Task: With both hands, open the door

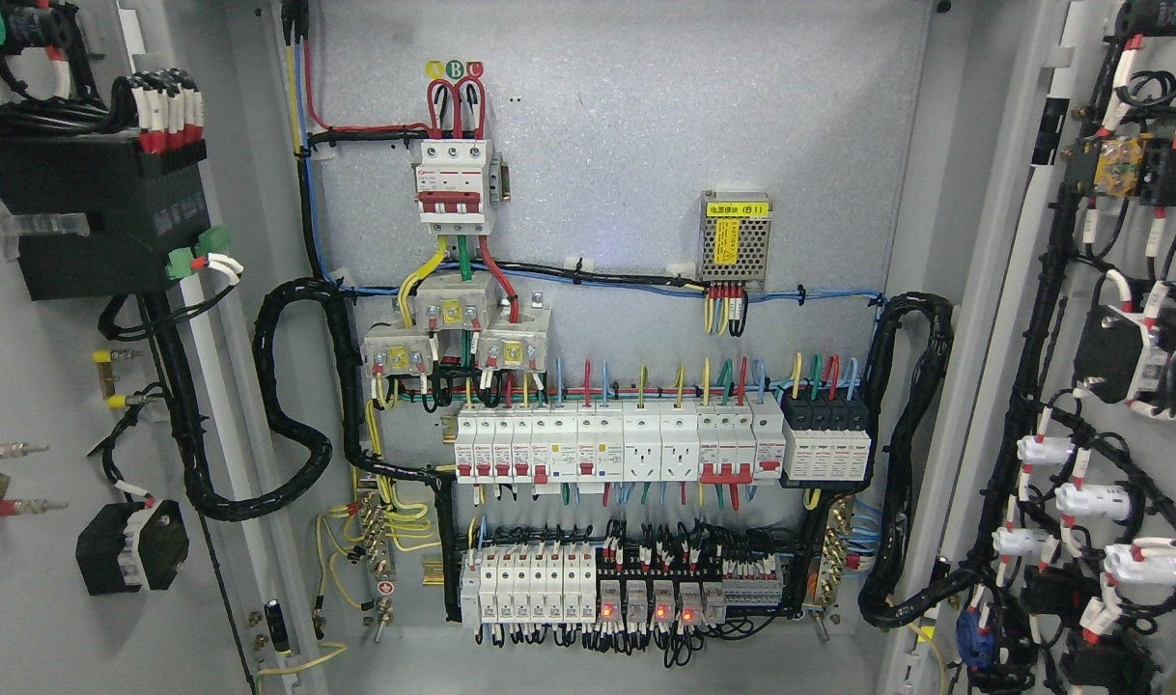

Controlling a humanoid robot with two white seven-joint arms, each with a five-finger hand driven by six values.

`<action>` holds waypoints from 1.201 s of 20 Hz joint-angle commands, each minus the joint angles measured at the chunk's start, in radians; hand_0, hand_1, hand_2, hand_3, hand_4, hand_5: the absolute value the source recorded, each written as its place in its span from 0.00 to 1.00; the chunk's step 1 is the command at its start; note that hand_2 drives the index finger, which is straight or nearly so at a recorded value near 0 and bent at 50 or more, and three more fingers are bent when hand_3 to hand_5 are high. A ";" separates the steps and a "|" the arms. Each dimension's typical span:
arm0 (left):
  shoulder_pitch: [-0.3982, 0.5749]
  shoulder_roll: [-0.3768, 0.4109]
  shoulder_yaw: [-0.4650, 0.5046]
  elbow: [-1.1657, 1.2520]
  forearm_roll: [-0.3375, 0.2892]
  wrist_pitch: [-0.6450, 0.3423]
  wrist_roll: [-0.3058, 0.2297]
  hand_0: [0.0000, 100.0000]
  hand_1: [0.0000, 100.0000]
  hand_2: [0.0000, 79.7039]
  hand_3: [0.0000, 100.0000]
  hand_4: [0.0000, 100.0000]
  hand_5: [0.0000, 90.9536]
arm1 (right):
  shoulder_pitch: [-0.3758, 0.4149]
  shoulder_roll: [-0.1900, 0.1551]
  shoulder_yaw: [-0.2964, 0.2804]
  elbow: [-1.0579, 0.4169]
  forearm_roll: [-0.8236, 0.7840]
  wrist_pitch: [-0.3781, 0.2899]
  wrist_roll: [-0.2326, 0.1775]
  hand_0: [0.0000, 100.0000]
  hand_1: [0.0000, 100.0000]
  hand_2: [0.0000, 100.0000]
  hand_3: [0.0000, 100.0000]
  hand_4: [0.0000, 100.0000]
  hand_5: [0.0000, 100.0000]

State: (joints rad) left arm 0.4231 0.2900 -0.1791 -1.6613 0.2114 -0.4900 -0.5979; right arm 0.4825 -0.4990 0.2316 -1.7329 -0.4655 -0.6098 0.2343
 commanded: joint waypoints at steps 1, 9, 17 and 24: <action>0.022 0.006 0.171 -0.334 0.109 -0.004 0.001 0.29 0.00 0.03 0.03 0.03 0.00 | -0.011 -0.010 -0.037 0.098 -0.005 0.004 0.000 0.22 0.00 0.00 0.00 0.00 0.00; 0.011 -0.038 0.285 -0.314 0.192 0.091 -0.055 0.29 0.00 0.03 0.03 0.03 0.00 | -0.013 -0.003 -0.028 0.095 -0.005 -0.002 0.002 0.22 0.00 0.00 0.00 0.00 0.00; 0.039 -0.072 0.460 -0.301 0.292 0.224 -0.099 0.29 0.00 0.03 0.03 0.03 0.00 | -0.015 0.022 -0.037 0.093 -0.007 -0.004 0.000 0.22 0.00 0.00 0.00 0.00 0.00; 0.039 -0.089 0.544 -0.278 0.295 0.297 -0.203 0.29 0.00 0.03 0.03 0.03 0.00 | -0.018 0.022 -0.058 0.095 -0.010 -0.070 0.000 0.22 0.00 0.00 0.00 0.00 0.00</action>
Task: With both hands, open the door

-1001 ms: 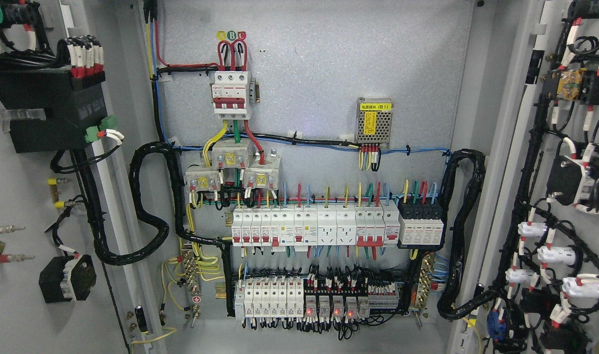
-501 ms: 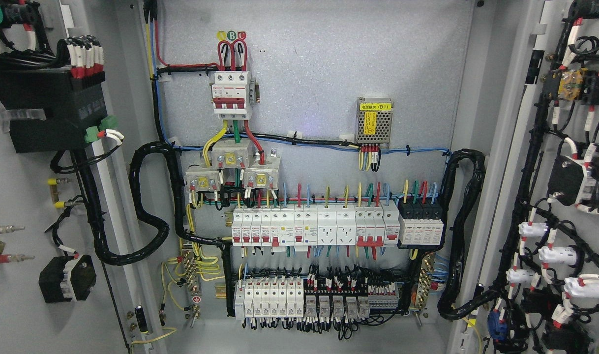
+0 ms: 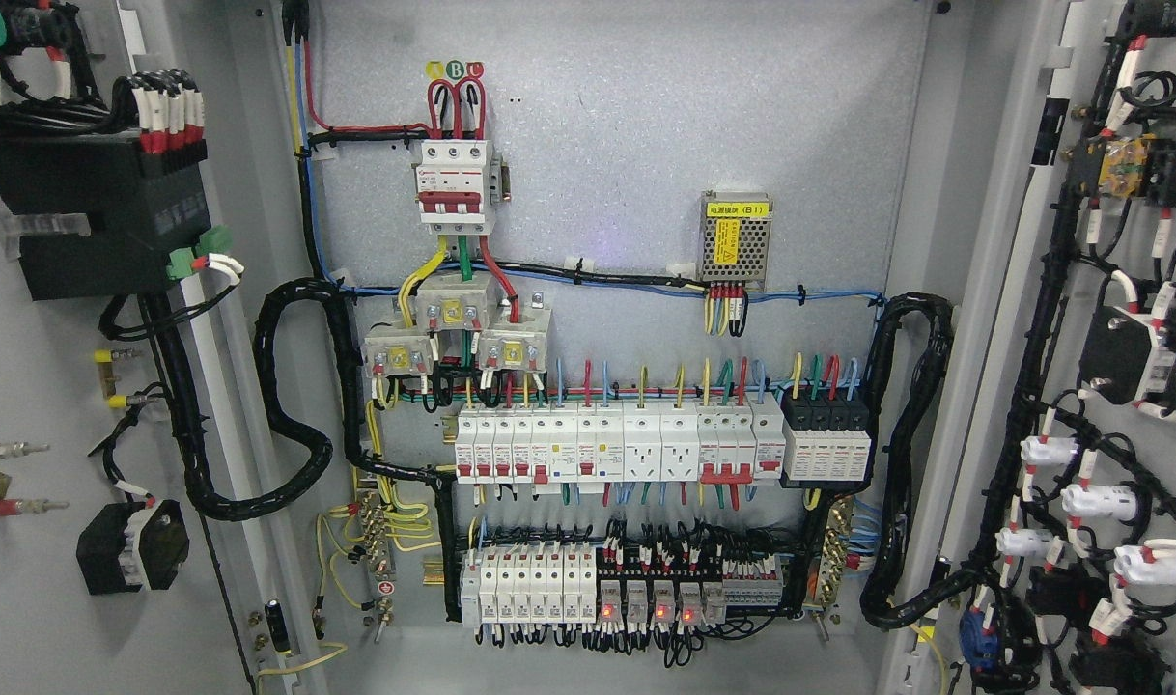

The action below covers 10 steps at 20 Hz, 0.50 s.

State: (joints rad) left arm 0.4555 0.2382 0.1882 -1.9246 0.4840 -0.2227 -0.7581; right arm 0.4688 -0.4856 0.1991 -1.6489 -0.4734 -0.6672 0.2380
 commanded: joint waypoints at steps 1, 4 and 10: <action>0.009 -0.054 0.197 -0.010 0.022 0.029 -0.065 0.29 0.00 0.03 0.03 0.03 0.00 | -0.009 0.010 -0.038 0.012 -0.002 -0.012 -0.003 0.22 0.00 0.00 0.00 0.00 0.00; 0.014 -0.068 0.258 0.022 0.024 0.029 -0.133 0.29 0.00 0.03 0.03 0.03 0.00 | -0.019 0.007 -0.046 0.015 -0.008 -0.011 -0.005 0.22 0.00 0.00 0.00 0.00 0.00; 0.003 -0.059 0.326 0.076 0.064 0.039 -0.142 0.29 0.00 0.03 0.03 0.03 0.00 | -0.019 -0.005 -0.063 0.018 -0.086 -0.011 0.000 0.22 0.00 0.00 0.00 0.00 0.00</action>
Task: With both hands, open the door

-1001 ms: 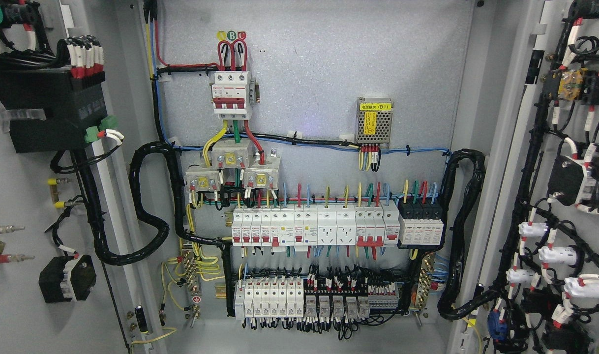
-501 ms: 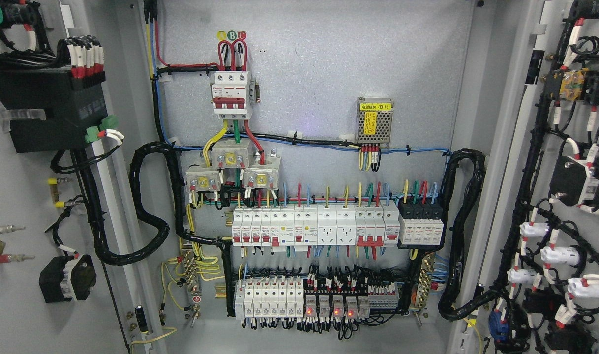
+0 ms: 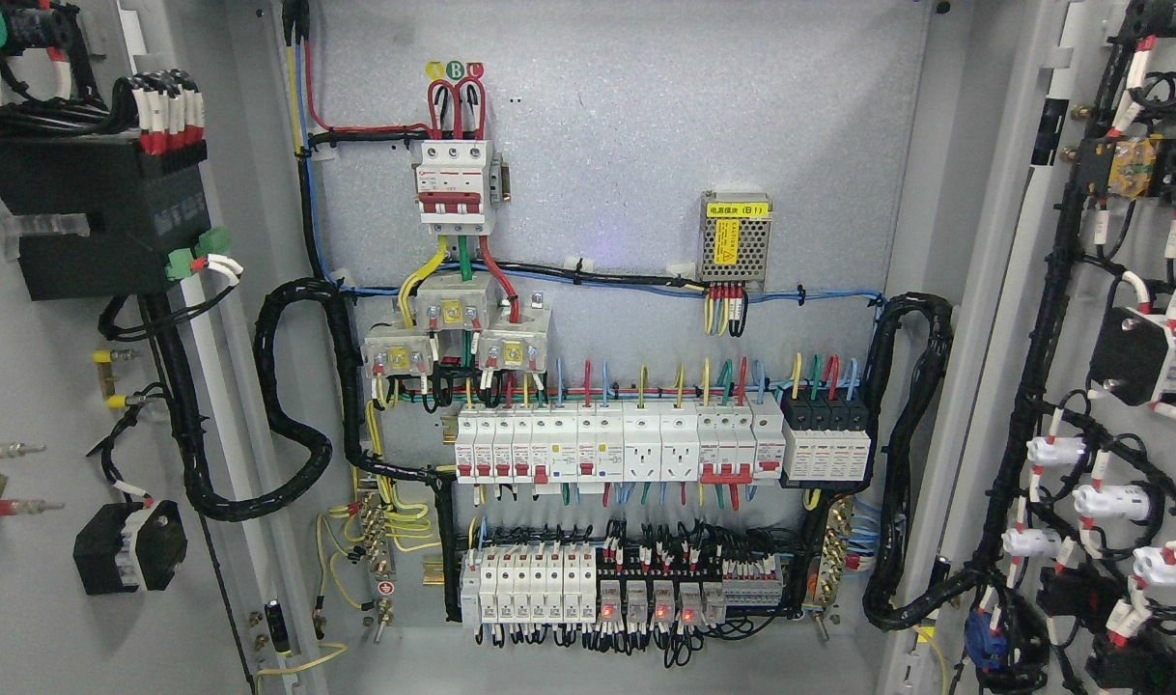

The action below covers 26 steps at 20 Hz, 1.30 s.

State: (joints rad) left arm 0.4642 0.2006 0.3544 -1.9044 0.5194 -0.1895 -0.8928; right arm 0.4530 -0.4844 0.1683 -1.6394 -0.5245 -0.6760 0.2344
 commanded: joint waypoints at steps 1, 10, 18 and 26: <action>-0.015 -0.015 0.167 0.070 0.028 0.007 -0.008 0.29 0.00 0.03 0.03 0.03 0.00 | -0.002 -0.011 -0.030 0.007 -0.035 -0.002 0.005 0.22 0.00 0.00 0.00 0.00 0.00; -0.102 0.149 0.248 0.238 0.163 0.031 -0.011 0.29 0.00 0.03 0.03 0.03 0.00 | 0.007 -0.060 -0.036 0.009 -0.042 -0.013 0.011 0.22 0.00 0.00 0.00 0.00 0.00; -0.105 0.296 0.311 0.383 0.286 0.031 -0.051 0.29 0.00 0.03 0.03 0.03 0.00 | 0.007 -0.063 -0.061 0.055 -0.043 -0.011 0.009 0.22 0.00 0.00 0.00 0.00 0.00; -0.256 0.390 0.272 0.607 0.287 0.036 -0.084 0.29 0.00 0.03 0.03 0.03 0.00 | 0.007 -0.069 -0.076 0.081 -0.098 -0.008 0.011 0.22 0.00 0.00 0.00 0.00 0.00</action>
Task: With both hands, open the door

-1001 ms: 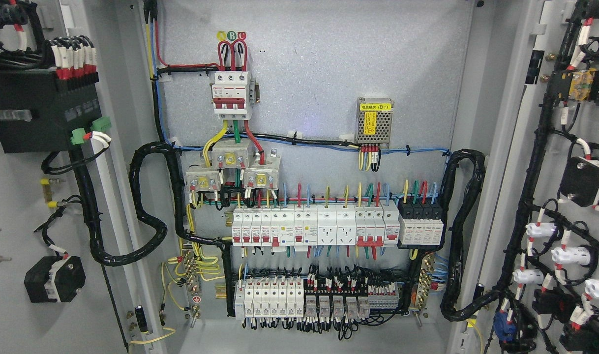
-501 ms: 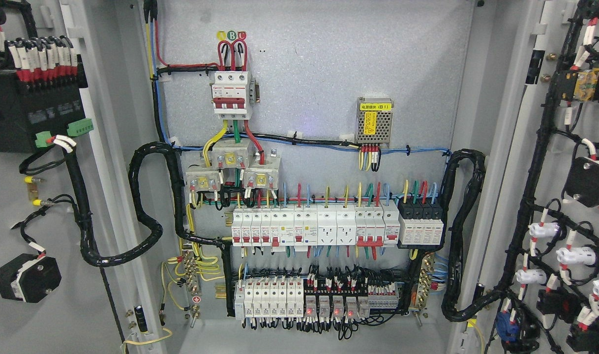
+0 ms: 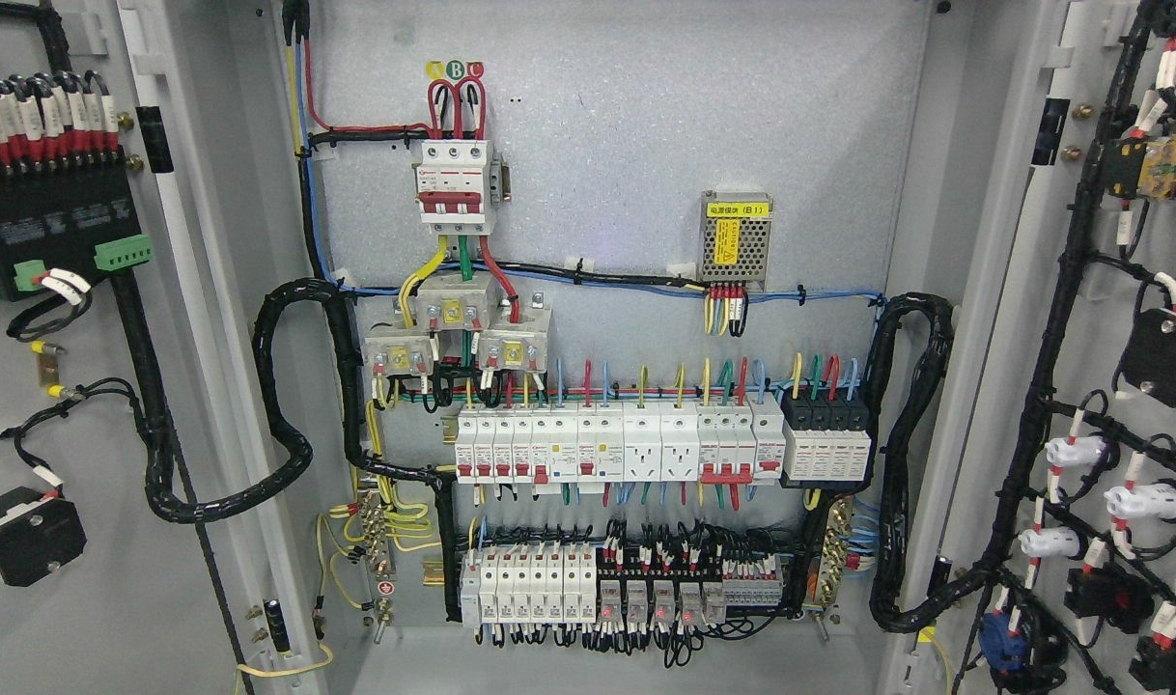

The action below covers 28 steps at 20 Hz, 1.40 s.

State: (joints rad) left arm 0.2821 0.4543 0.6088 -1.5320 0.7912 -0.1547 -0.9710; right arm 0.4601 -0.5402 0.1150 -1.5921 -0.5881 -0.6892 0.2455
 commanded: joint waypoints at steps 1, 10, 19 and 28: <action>-0.087 0.144 0.002 0.243 0.016 0.001 -0.006 0.29 0.00 0.03 0.03 0.03 0.00 | 0.000 -0.014 -0.024 0.041 -0.035 0.005 0.000 0.22 0.00 0.00 0.00 0.00 0.00; -0.161 0.184 -0.027 0.368 0.016 0.018 -0.006 0.29 0.00 0.03 0.03 0.03 0.00 | 0.000 -0.014 -0.054 0.064 -0.036 0.000 0.001 0.22 0.00 0.00 0.00 0.00 0.00; -0.192 0.190 -0.043 0.366 0.016 0.026 -0.011 0.29 0.00 0.03 0.03 0.04 0.00 | 0.000 -0.012 -0.074 0.069 -0.036 -0.001 0.001 0.22 0.00 0.00 0.00 0.00 0.00; -0.189 0.130 -0.043 0.196 0.011 0.098 -0.008 0.29 0.00 0.03 0.03 0.03 0.00 | -0.004 -0.011 -0.080 0.070 -0.036 -0.001 0.000 0.22 0.00 0.00 0.00 0.00 0.00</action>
State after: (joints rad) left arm 0.0947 0.6133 0.5738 -1.2478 0.8056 -0.0746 -0.9848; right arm 0.4595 -0.5516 0.0501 -1.5310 -0.6241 -0.6898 0.2477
